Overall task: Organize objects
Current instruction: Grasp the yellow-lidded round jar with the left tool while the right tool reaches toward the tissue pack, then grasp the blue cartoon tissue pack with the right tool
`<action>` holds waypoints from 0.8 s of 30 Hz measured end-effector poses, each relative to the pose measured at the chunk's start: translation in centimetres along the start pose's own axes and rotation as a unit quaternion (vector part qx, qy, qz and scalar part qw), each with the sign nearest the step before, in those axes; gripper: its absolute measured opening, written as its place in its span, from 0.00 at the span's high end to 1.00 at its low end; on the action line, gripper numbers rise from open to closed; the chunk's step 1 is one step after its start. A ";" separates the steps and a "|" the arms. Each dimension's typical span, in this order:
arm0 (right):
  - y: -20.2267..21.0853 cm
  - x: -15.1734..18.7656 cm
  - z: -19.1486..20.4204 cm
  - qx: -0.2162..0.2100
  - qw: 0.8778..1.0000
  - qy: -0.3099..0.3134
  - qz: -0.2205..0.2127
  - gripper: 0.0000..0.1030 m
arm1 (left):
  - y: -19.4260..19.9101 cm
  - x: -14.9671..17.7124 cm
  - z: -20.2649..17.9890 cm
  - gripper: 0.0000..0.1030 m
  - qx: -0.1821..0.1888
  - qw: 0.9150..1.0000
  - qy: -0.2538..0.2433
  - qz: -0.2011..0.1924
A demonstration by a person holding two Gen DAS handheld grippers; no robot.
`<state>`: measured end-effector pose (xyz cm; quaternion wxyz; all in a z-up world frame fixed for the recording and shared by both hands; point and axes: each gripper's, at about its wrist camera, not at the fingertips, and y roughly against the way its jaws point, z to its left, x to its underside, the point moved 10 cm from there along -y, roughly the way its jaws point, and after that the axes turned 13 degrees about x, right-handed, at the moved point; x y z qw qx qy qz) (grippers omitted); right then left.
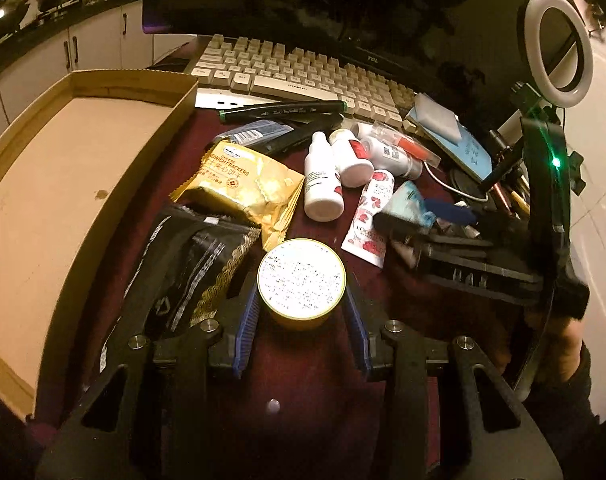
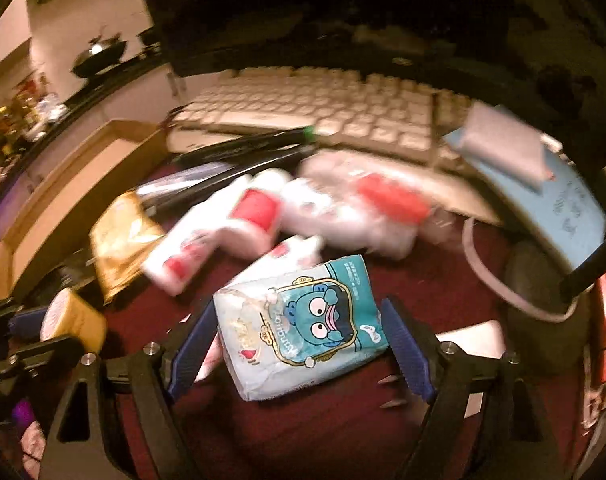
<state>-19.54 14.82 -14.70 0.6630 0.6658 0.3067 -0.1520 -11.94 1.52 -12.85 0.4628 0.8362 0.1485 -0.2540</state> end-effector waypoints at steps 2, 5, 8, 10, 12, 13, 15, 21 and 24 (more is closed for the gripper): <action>0.9 0.6 1.7 -0.028 1.000 0.013 -0.003 0.20 | 0.4 0.2 0.1 0.61 -0.003 1.000 0.001 -0.003; 1.8 1.3 3.0 -0.039 0.999 0.020 -0.005 0.20 | 0.7 0.6 0.4 0.61 -0.005 1.000 0.008 -0.004; 1.9 1.4 3.1 -0.033 0.999 0.021 -0.008 0.19 | 1.1 0.9 0.5 0.61 -0.005 1.000 0.014 -0.005; 1.5 1.6 2.7 -0.034 0.999 0.014 -0.002 0.19 | 1.3 1.0 0.6 0.61 -0.008 1.000 0.015 -0.007; 1.6 1.6 2.6 -0.039 0.999 0.007 -0.001 0.21 | 1.6 1.0 0.6 0.61 -0.009 1.000 0.016 -0.010; 1.7 1.7 2.8 -0.039 0.999 0.010 -0.002 0.23 | 1.8 0.9 0.6 0.61 -0.010 1.000 0.016 -0.012; 2.5 1.7 3.3 -0.046 0.999 0.015 -0.008 0.29 | 2.2 0.8 0.6 0.61 -0.009 1.000 0.018 -0.016; 4.4 1.5 4.7 -0.068 0.997 0.025 -0.018 0.41 | 3.6 0.3 0.5 0.61 -0.013 0.999 0.017 -0.029; 5.2 1.3 5.2 -0.069 0.997 0.034 -0.027 0.42 | 4.1 0.2 0.5 0.61 -0.012 0.999 0.016 -0.034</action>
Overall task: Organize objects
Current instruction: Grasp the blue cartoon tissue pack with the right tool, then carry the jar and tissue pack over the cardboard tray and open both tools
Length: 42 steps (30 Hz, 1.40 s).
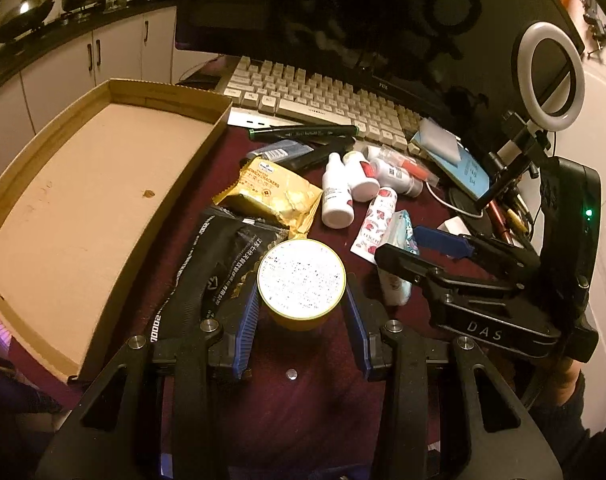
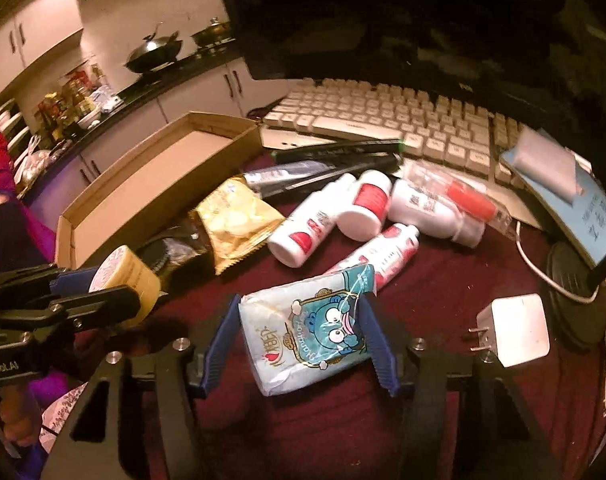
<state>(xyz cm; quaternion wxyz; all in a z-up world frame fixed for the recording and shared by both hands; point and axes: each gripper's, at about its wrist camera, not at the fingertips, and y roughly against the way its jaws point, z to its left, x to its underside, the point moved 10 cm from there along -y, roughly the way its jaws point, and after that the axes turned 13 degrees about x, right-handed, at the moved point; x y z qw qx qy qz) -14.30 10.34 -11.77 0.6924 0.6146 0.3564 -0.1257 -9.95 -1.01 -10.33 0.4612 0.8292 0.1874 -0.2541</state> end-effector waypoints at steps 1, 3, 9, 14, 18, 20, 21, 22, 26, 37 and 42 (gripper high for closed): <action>0.1 -0.1 0.1 -0.001 1.000 -0.002 -0.001 0.44 | 0.1 0.0 0.0 0.61 0.000 1.000 -0.001 -0.001; 0.5 -0.3 0.4 -0.007 1.000 -0.002 -0.005 0.45 | 0.1 0.1 0.1 0.61 -0.001 1.000 -0.001 0.000; -0.6 0.3 0.1 0.010 1.000 -0.002 0.006 0.22 | 0.0 0.3 0.4 0.61 -0.002 1.000 0.002 0.005; -1.5 0.6 0.0 0.010 1.000 0.006 0.017 0.22 | -0.1 0.3 0.3 0.61 -0.002 1.000 0.001 0.007; -2.6 1.0 1.2 0.002 0.999 0.028 0.029 0.22 | -0.1 0.1 0.4 0.61 -0.004 1.000 0.003 0.005; -3.3 1.3 1.7 0.014 0.998 0.046 0.035 0.22 | 0.0 0.1 0.6 0.61 -0.008 1.000 0.003 0.005; -3.4 1.5 1.9 0.016 0.998 0.053 0.035 0.22 | 0.1 0.1 0.7 0.61 -0.009 1.000 0.004 0.006; -3.6 1.6 1.9 0.020 0.998 0.057 0.036 0.22 | 0.2 0.1 0.9 0.61 -0.011 1.000 0.006 0.004; -3.4 1.7 2.0 0.017 0.998 0.057 0.037 0.26 | 0.7 -0.2 1.7 0.61 -0.016 1.000 0.014 -0.002; 0.4 -1.2 3.3 -0.003 0.999 0.043 -0.005 0.28 | 4.2 -1.6 3.9 0.61 -0.040 0.998 0.033 -0.034; 1.4 -3.7 6.1 -0.032 0.998 0.056 -0.028 0.28 | 6.3 -2.4 5.3 0.61 -0.064 0.996 0.040 -0.052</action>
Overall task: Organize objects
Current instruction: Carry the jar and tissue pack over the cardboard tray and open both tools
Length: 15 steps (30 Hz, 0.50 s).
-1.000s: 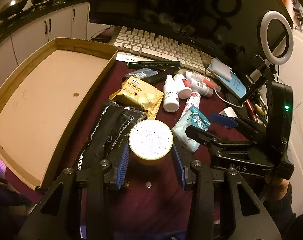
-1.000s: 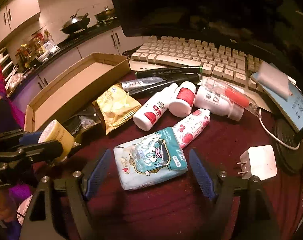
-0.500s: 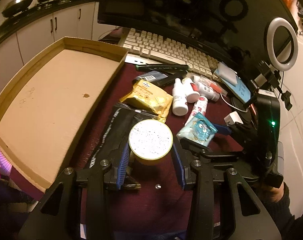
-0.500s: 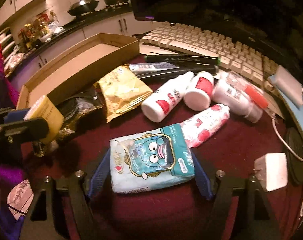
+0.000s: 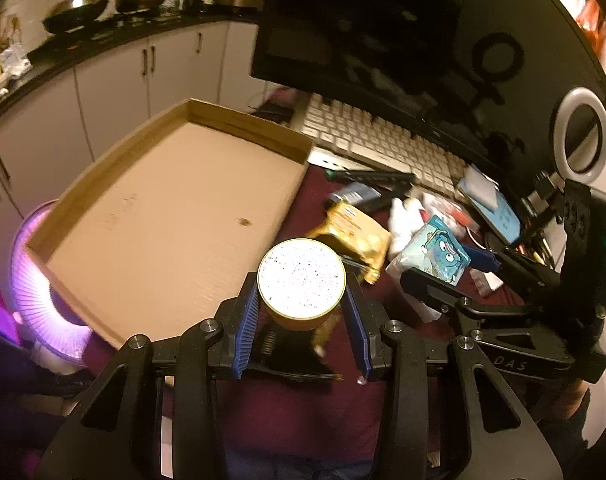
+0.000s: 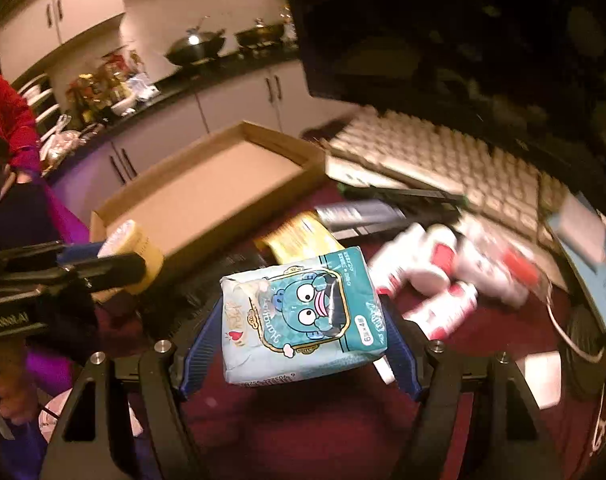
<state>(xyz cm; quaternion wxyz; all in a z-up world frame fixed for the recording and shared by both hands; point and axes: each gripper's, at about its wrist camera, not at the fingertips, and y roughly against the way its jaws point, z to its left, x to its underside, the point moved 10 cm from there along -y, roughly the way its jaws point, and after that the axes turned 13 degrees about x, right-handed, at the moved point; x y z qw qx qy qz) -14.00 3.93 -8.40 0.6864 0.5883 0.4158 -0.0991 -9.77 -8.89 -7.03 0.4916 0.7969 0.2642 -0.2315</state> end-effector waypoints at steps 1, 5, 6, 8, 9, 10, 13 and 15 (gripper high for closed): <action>0.0 -0.5 0.5 -0.005 1.000 0.002 -0.003 0.28 | 0.4 -0.3 0.4 0.61 -0.005 1.000 0.003 -0.004; -0.5 -2.5 3.0 -0.028 0.999 0.013 -0.013 0.28 | 2.2 -1.4 2.3 0.61 -0.024 0.999 0.012 -0.024; -0.6 -2.9 3.5 -0.034 0.999 0.014 -0.014 0.28 | 2.6 -1.7 2.8 0.61 -0.030 0.999 0.014 -0.029; -1.0 -3.7 5.0 -0.051 0.998 0.018 -0.014 0.28 | 3.3 -2.2 4.1 0.61 -0.044 0.998 0.018 -0.037; -1.2 -4.1 5.5 -0.056 0.998 0.020 -0.014 0.28 | 3.6 -2.3 4.8 0.61 -0.052 0.998 0.021 -0.039; -1.6 -4.5 6.1 -0.060 0.998 0.023 -0.014 0.28 | 3.7 -2.4 5.5 0.61 -0.059 0.997 0.023 -0.040; -2.8 -5.6 8.0 -0.075 0.997 0.031 -0.010 0.28 | 3.6 -2.2 7.8 0.61 -0.074 0.996 0.039 -0.034; -3.7 -6.1 9.1 -0.083 0.996 0.038 -0.005 0.28 | 3.4 -1.9 9.4 0.61 -0.082 0.995 0.049 -0.030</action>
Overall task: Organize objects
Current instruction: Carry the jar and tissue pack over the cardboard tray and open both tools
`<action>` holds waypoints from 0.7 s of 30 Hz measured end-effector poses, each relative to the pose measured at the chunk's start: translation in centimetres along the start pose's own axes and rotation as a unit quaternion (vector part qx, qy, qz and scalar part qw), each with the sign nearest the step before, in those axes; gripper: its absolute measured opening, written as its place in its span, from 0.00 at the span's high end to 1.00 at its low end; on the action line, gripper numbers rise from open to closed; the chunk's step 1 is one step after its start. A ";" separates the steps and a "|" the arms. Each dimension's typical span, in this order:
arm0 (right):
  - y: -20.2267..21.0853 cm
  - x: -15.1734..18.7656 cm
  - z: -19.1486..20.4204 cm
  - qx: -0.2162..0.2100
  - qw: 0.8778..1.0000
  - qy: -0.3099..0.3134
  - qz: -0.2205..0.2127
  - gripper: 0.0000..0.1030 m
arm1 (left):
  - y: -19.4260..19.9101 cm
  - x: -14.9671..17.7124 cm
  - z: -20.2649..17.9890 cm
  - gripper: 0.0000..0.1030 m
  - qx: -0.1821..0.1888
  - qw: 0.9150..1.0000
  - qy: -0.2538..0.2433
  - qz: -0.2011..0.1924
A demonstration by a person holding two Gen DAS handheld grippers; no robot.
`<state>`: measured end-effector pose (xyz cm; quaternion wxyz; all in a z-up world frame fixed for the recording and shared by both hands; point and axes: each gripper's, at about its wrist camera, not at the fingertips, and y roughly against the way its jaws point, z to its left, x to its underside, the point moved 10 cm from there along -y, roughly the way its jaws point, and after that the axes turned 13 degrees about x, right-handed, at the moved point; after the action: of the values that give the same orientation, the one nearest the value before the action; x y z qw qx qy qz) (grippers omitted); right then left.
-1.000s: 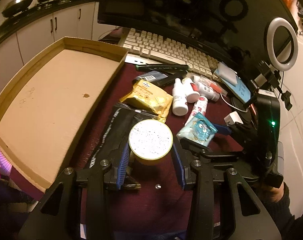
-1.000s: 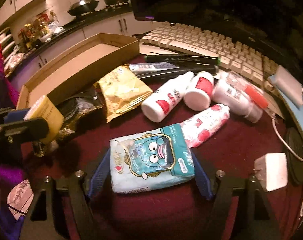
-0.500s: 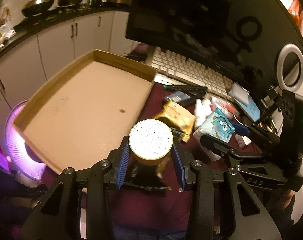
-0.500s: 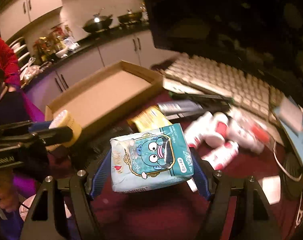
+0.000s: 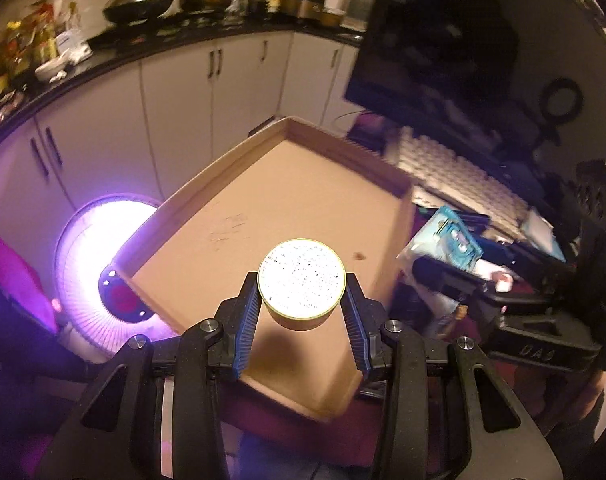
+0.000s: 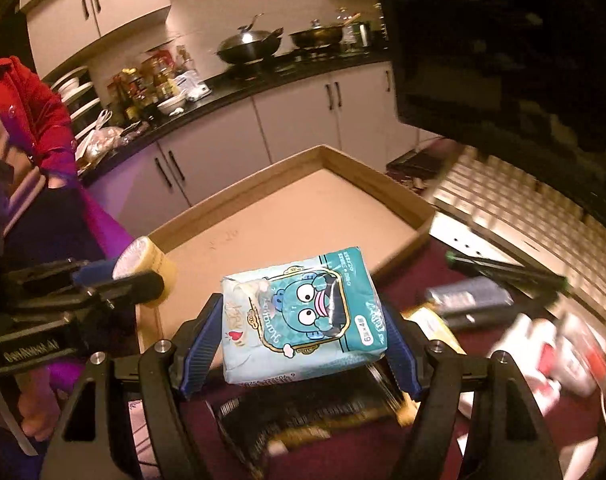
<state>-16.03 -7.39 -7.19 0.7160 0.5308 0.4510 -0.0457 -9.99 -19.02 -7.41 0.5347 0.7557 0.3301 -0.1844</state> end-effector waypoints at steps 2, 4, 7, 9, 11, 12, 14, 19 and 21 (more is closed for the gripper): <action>-1.3 -0.5 0.8 -0.002 1.000 0.008 0.007 0.28 | -0.6 0.1 1.3 0.61 -0.008 1.000 0.009 0.004; -2.2 -0.6 1.2 -0.002 1.000 0.013 0.012 0.28 | -1.3 0.1 1.8 0.61 -0.013 1.000 0.010 0.006; -3.7 -0.9 1.6 -0.003 1.000 0.013 0.022 0.28 | -2.4 0.1 2.5 0.61 -0.021 1.000 0.009 0.014; -4.7 -0.9 1.7 -0.002 0.999 0.014 0.030 0.28 | -2.8 0.0 2.7 0.61 -0.024 1.000 0.005 0.016; -5.5 -0.9 1.9 0.001 0.999 0.018 0.035 0.28 | -3.1 0.0 3.0 0.61 -0.026 0.999 0.002 0.019; -5.6 -0.9 2.0 0.003 0.999 0.021 0.035 0.28 | -3.4 0.0 3.2 0.61 -0.031 0.999 -0.001 0.022; -6.1 -0.8 2.1 0.009 0.999 0.026 0.038 0.28 | -3.9 0.0 3.3 0.61 -0.033 0.999 -0.002 0.026; -7.2 -0.4 2.1 0.022 0.998 0.037 0.042 0.28 | -4.9 0.2 3.6 0.61 -0.043 0.998 -0.006 0.036; -7.4 -0.3 1.9 0.027 0.998 0.041 0.042 0.27 | -5.3 0.4 3.7 0.61 -0.046 0.998 -0.007 0.041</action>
<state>-19.08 -12.28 -12.23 0.6835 0.5702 0.4556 -0.0060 -13.06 -21.22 -12.63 0.5781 0.7420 0.3030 -0.1528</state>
